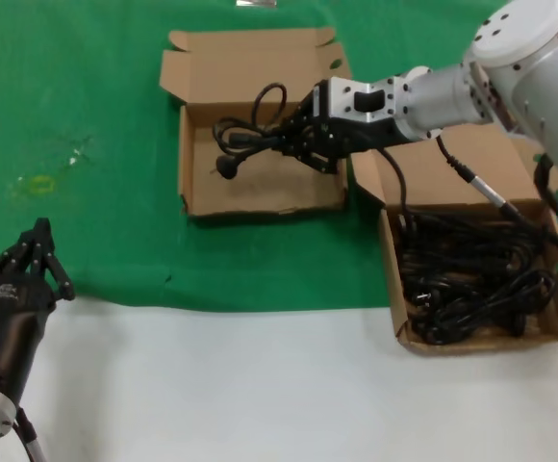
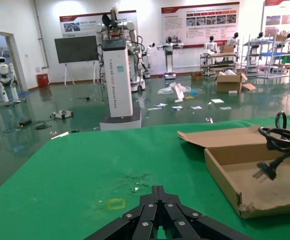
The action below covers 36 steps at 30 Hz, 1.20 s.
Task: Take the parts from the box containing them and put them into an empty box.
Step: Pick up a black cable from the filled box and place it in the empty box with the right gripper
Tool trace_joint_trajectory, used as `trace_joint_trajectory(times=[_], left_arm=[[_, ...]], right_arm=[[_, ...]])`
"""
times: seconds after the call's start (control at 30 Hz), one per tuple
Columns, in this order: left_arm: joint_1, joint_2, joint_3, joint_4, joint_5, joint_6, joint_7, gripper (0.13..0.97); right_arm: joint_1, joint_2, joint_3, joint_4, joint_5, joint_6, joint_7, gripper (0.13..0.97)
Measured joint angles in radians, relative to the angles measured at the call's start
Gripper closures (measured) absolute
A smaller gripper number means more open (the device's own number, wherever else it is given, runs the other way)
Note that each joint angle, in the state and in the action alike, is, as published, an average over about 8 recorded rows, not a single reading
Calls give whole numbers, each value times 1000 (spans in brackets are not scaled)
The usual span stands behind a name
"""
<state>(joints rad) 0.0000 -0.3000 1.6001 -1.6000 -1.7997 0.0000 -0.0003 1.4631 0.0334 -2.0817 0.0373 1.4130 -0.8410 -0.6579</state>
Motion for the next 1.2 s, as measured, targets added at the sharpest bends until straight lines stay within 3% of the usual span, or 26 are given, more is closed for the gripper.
trace_joint_trajectory(times=[0.43, 1.2], left_arm=[[0, 0, 0, 0, 0, 0, 0, 953], [0, 0, 0, 0, 0, 0, 0, 953]], right_arm=[[-49, -31, 15, -8, 81, 136, -82, 883], [-106, -33, -245, 29, 422, 209, -182, 866]])
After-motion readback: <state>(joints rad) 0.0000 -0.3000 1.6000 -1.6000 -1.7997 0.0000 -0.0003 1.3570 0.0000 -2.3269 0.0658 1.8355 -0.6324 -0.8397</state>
